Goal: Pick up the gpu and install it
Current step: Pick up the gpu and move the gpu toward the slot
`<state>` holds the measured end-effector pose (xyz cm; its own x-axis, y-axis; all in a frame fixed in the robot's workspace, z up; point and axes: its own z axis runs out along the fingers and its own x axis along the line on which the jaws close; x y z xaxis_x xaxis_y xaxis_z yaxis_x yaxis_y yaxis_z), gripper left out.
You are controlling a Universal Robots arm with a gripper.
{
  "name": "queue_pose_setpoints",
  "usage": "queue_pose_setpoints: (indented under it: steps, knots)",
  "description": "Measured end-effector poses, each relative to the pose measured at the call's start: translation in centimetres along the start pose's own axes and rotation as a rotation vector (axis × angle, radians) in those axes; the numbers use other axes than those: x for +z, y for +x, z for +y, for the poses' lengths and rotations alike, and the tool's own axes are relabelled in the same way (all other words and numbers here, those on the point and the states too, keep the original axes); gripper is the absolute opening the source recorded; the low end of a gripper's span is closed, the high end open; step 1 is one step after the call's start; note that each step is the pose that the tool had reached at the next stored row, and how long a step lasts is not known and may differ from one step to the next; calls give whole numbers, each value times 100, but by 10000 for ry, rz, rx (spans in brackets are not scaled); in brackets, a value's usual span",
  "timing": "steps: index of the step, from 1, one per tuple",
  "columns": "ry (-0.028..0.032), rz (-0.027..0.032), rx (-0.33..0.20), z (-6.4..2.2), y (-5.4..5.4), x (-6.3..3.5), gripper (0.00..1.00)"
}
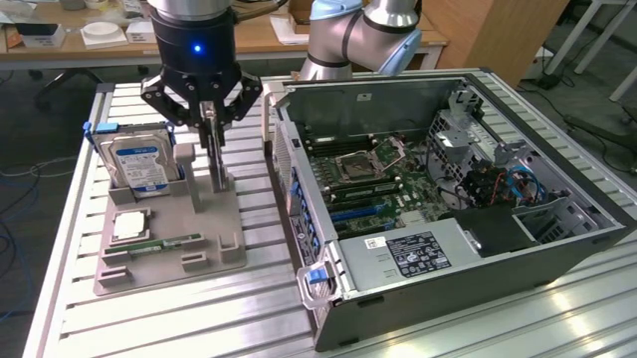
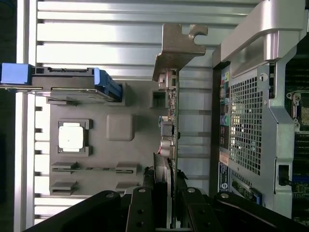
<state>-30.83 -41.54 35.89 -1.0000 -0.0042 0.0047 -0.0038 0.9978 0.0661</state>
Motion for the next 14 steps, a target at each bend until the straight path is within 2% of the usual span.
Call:
queue_pose_setpoints:
  steps: [14]
  knots:
    - [0, 0, 0, 6, 0, -93, 27]
